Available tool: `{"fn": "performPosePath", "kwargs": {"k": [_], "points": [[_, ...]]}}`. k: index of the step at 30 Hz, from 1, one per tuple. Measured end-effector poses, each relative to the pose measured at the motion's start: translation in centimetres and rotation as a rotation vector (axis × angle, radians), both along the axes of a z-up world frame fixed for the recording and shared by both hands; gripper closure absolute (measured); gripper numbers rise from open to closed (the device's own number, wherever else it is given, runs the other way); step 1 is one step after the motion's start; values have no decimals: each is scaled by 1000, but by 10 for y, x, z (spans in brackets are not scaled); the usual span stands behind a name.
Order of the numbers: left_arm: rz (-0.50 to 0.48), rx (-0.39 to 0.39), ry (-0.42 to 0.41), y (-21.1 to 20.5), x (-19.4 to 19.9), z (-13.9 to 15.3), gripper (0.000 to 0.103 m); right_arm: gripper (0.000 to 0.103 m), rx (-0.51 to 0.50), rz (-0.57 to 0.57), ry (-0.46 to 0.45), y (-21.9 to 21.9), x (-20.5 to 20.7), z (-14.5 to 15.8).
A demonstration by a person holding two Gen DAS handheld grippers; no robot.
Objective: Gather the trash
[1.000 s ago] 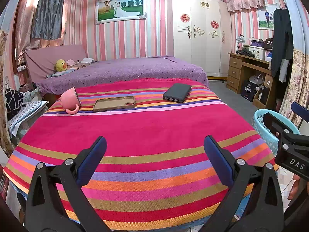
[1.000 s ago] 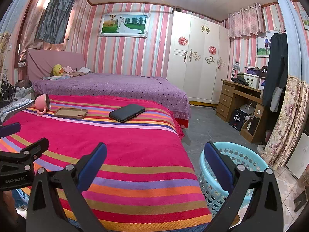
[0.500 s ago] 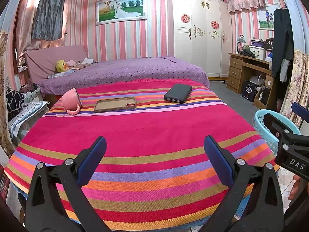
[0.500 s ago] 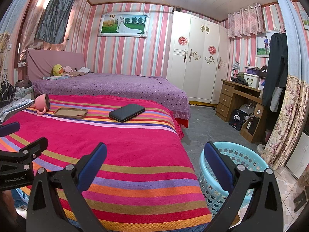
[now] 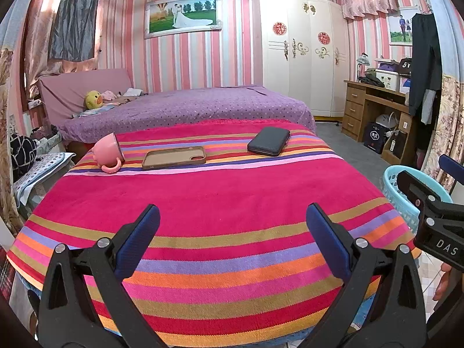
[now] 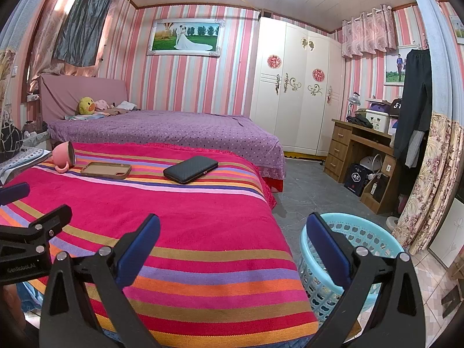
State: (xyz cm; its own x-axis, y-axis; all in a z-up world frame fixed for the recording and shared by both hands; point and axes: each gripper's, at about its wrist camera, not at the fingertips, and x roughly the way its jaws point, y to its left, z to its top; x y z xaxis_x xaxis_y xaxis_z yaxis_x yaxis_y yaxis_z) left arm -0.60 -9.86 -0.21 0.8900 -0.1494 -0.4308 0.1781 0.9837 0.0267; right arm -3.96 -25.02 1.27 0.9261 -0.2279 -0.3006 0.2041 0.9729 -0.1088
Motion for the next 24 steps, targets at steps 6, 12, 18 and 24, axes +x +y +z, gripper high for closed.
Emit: {"fn": "performPosePath", "kwargs": {"k": [6,12,18,24], "points": [[11,10,-14,3,0,2,6,5,2,-1,-1,-1,0,-1],[22,4,-19,6,1,3,6,5,-10,-7,14,-1,6,-6],[24,4,-17,9,2,3,6,5,-16,-10,15,0,7,-6],[16,7,-9,7,2,1,6,5,-8,-11,10,1,5,-5]]}}
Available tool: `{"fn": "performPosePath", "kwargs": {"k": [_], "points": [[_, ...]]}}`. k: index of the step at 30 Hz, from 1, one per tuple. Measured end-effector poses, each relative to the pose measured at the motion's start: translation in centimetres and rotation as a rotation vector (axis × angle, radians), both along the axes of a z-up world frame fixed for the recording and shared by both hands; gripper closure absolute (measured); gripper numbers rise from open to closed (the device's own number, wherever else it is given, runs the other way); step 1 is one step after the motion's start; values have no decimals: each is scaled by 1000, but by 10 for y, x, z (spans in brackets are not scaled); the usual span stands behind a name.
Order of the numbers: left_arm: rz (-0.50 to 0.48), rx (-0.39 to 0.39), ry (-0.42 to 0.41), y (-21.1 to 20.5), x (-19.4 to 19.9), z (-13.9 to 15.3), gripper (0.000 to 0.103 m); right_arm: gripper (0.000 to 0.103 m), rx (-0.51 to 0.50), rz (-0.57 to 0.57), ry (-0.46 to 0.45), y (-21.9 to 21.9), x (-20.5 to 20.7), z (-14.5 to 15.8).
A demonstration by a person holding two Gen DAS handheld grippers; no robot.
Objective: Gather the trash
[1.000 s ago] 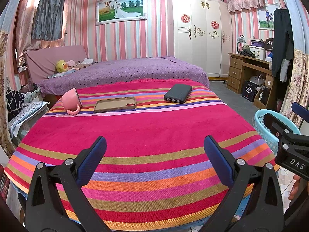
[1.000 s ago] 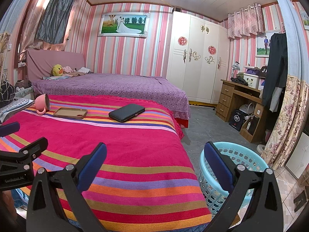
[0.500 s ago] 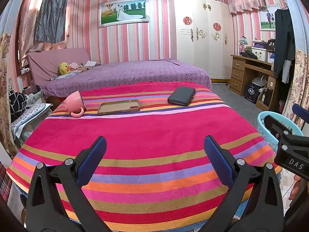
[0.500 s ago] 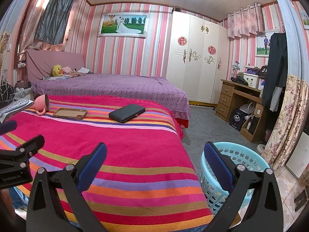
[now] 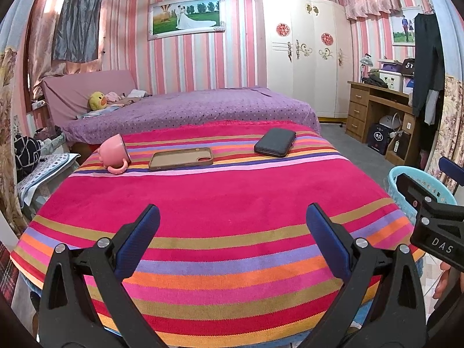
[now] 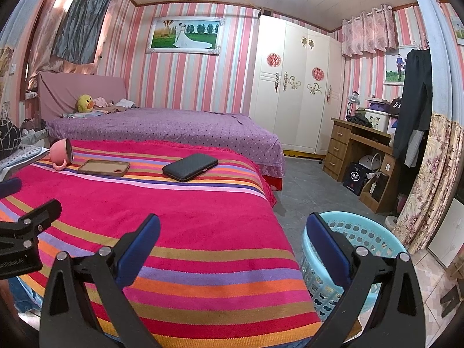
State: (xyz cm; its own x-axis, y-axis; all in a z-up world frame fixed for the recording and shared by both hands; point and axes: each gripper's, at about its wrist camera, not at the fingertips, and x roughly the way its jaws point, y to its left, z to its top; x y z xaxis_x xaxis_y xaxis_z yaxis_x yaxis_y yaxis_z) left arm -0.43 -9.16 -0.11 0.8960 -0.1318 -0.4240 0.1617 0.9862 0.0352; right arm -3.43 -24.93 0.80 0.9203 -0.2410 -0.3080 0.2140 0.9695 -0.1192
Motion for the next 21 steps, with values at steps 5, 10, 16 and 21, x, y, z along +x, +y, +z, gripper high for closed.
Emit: {"fn": "performPosePath", "kwargs": {"k": [5,10,16,21], "points": [[1,0,0,-1,0,0,6,5,9,-2,1,-1,-1,0],[-1,1,1,-2,0,1,6,5,12,-5,3,-3,0,1],[-1,-2,3,-2,-2,1,6,5,9,-4,5,-3,2,1],[2,-12,-2,-2,-1,4,6,5,8,-2,7,-2,4,0]]}}
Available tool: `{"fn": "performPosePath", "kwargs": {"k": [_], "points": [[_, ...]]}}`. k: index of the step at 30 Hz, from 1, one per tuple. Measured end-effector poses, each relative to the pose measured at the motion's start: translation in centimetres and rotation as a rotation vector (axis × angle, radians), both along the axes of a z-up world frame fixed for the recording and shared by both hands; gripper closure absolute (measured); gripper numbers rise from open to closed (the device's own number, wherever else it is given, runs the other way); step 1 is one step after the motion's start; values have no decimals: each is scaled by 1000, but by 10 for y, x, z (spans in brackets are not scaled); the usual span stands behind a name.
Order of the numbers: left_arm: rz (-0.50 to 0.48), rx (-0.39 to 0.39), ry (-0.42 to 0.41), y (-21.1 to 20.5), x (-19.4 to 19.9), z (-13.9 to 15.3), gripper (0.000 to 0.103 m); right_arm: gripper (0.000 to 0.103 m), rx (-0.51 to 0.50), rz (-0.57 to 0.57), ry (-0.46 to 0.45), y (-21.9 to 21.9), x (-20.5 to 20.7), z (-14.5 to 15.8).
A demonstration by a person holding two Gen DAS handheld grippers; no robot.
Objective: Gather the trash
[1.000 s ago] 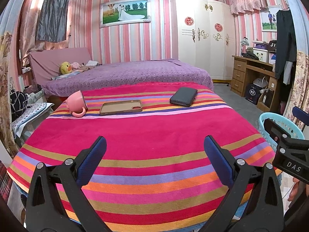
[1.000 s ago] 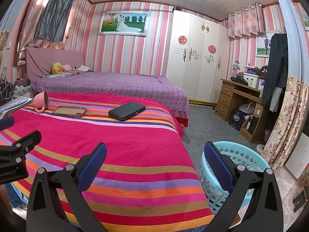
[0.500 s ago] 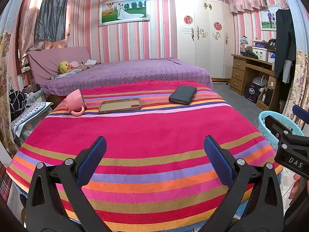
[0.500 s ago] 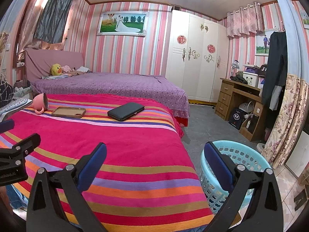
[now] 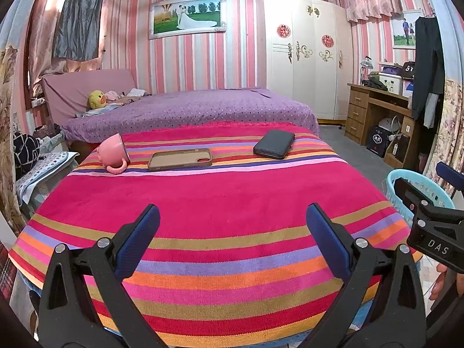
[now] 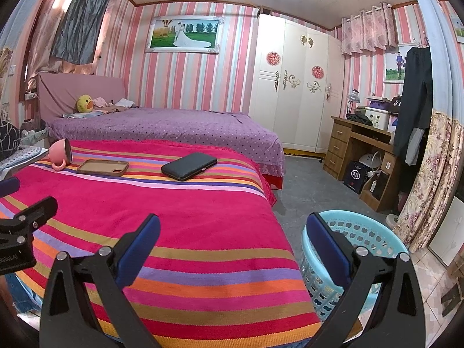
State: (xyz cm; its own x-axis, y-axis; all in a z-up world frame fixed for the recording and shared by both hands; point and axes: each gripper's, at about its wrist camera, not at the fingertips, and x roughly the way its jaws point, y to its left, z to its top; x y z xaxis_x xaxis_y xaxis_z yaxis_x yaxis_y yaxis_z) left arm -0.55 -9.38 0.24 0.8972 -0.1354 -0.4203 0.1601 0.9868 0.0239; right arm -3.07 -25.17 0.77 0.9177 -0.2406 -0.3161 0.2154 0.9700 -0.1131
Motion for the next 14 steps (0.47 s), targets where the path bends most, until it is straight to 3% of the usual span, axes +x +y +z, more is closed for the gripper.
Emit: {"fn": "performPosePath", "kwargs": {"k": [14], "points": [[2,-4,4,0,1,-1,6,5,-3,-2,-1,0,1,-1]]}}
